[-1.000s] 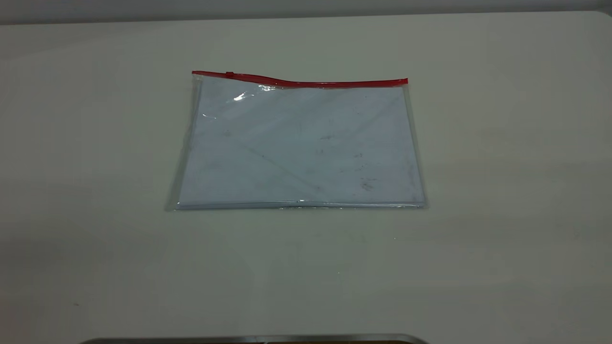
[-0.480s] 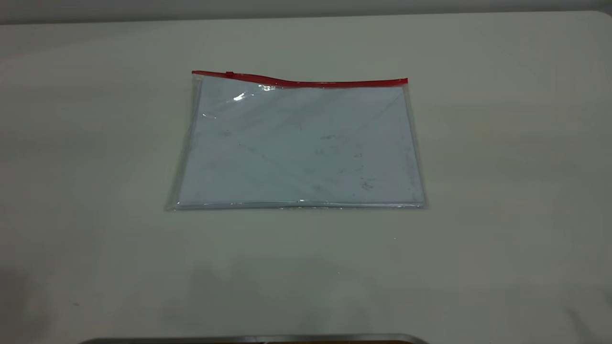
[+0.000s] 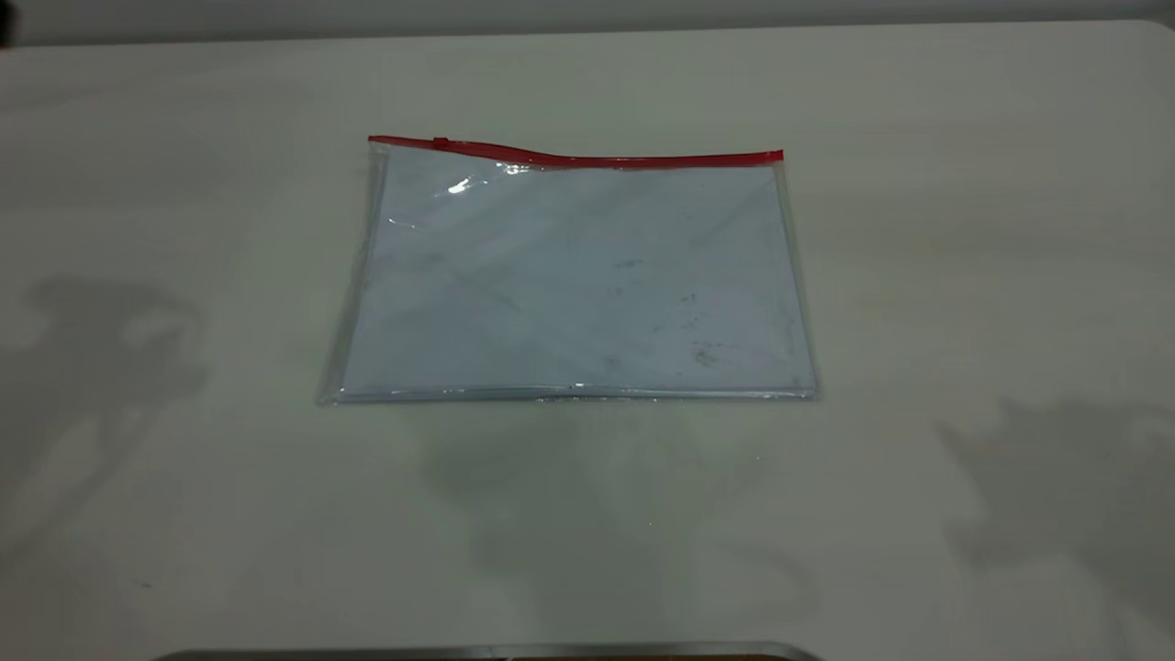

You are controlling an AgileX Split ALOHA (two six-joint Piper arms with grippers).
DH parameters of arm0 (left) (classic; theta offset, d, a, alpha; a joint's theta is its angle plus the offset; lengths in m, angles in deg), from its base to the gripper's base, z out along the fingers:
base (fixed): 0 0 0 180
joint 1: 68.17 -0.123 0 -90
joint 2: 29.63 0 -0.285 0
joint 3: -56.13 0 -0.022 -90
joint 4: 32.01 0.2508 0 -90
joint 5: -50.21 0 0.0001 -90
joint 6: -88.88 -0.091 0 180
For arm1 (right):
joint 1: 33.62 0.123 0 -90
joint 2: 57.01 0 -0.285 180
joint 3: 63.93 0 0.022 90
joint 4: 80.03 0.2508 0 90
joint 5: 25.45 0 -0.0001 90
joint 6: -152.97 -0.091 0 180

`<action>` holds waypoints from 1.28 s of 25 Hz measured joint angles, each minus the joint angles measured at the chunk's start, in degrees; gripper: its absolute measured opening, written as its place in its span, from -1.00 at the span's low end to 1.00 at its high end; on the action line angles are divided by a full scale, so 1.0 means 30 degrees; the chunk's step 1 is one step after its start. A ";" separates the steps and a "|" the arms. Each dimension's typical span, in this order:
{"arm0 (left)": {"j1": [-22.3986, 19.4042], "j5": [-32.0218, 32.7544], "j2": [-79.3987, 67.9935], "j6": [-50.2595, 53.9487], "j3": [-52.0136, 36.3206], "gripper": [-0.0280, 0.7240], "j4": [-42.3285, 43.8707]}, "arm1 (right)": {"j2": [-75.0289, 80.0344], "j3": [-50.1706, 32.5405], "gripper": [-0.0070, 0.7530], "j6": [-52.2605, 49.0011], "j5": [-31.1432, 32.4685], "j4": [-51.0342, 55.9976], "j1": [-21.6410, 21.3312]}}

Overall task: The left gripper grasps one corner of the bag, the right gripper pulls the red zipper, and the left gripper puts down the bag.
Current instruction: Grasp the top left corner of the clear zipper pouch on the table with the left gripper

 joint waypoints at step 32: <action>0.2005 0.4421 -1.9085 -1.2891 1.4872 0.45 -1.3513 | 0.4163 0.0917 0.26 0.8255 -0.0061 0.8965 0.0000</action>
